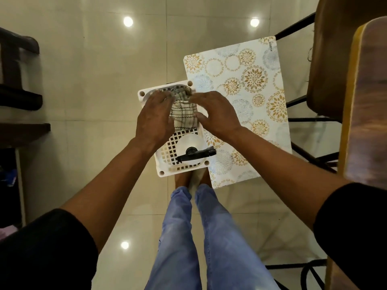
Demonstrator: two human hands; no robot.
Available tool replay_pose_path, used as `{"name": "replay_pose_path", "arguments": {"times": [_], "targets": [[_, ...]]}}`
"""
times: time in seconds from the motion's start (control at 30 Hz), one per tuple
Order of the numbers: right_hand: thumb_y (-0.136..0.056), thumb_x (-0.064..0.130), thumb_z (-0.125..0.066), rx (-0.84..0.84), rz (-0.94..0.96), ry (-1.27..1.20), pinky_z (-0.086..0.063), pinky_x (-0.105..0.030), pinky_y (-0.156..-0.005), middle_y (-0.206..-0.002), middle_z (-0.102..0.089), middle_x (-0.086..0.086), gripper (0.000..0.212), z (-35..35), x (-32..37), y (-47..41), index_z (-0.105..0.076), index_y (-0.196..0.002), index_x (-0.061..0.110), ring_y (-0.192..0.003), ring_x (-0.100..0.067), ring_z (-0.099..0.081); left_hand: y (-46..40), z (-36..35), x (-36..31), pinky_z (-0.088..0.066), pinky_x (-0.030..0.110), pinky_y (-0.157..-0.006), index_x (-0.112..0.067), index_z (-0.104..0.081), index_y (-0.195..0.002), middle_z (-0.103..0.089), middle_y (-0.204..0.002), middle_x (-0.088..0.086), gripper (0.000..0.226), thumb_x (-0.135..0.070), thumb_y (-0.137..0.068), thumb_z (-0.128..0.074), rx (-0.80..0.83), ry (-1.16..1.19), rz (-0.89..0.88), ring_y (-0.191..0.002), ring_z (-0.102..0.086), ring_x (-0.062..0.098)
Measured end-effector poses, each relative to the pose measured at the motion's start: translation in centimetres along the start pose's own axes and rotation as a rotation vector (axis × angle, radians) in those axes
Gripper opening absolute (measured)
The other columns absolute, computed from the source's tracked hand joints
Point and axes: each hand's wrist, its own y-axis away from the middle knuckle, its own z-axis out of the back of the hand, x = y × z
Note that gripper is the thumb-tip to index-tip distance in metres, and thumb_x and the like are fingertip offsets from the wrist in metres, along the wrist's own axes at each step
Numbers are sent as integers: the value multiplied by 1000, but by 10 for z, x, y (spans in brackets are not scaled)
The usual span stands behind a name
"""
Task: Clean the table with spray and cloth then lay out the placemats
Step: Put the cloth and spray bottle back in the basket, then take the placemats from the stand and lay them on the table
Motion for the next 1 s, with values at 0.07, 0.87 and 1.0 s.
{"name": "replay_pose_path", "arguments": {"times": [0.07,0.87,1.0], "targets": [[-93,28,-68,-123,-139,-145,-48,-42,-101,-133,-67,4,39,16,7,14,-67,-131,23,-121,-21,-59,8,15,-20,-41,54,-126,-6,-64,-149,-60,-158,16,55,-10,-95,-67,-83,107,0,-154,-49,40],[-88,21,-76,-504,-1640,-1066,-59,-47,-93,-107,-69,-3,28,-46,-8,248,-62,-112,20,-98,-23,-67,143,-89,-123,-49,35,-70,-13,-69,-87,-69,-82,7,19,-30,-94,-63,622,192,481,-77,-65,28],[-87,18,-80,-518,-1752,-1434,-55,-42,-88,-123,-66,-17,48,-72,-23,248,-60,-127,1,-109,-32,-63,135,-129,-110,-53,35,-79,-9,-68,-134,-69,-95,8,52,-43,-95,-70,674,682,1005,-93,-67,34]]}}
